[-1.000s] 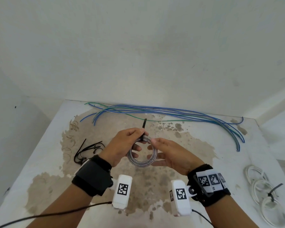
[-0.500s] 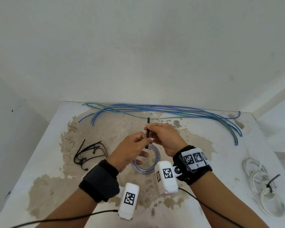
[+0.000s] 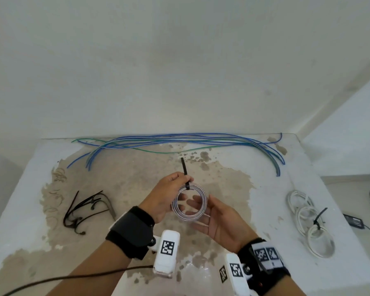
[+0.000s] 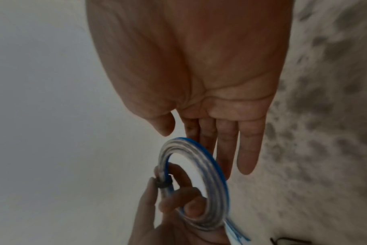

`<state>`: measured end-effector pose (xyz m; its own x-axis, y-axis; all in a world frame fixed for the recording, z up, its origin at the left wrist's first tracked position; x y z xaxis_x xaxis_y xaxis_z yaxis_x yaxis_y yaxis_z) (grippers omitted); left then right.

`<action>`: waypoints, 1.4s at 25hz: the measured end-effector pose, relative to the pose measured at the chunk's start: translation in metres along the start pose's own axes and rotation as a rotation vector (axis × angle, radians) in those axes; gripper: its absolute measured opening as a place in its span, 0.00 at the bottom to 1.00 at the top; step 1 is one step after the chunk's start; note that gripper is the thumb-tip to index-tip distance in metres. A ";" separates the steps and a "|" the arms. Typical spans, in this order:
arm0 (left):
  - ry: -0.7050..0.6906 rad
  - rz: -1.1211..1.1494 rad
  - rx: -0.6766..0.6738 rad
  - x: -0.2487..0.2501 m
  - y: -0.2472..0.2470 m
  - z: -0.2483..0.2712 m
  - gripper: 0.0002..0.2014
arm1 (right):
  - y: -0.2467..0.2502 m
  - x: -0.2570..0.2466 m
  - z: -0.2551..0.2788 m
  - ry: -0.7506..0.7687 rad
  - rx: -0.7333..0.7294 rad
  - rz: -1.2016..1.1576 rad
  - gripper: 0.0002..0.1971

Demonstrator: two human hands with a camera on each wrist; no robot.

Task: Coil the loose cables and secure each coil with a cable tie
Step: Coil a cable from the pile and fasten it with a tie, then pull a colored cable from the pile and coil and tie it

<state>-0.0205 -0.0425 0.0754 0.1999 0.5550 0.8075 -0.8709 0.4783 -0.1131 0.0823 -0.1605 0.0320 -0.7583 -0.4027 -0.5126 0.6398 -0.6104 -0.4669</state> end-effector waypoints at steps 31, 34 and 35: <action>-0.093 -1.470 0.116 -0.168 -0.076 -0.094 0.44 | 0.280 -0.113 -0.062 0.582 0.663 1.551 0.17; -0.066 -1.466 0.111 -0.165 -0.079 -0.092 0.44 | 0.282 -0.122 -0.065 0.552 0.659 1.533 0.18; -0.064 -1.462 0.112 -0.165 -0.080 -0.091 0.44 | 0.283 -0.123 -0.066 0.540 0.656 1.522 0.18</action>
<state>0.0572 -0.1099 -0.1013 0.8984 -0.3982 0.1856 0.0545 0.5201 0.8524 0.3650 -0.2380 -0.0845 0.6323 -0.6606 -0.4048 0.4252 -0.1409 0.8940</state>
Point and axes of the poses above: each hand's wrist, its own z-axis away from the middle knuckle, its own y-axis out of the back of the hand, x = y × z, the point moved 6 cm from there along -z, towards the middle knuckle, and after that the axes turned 8 degrees about x, right-handed, at the moved point
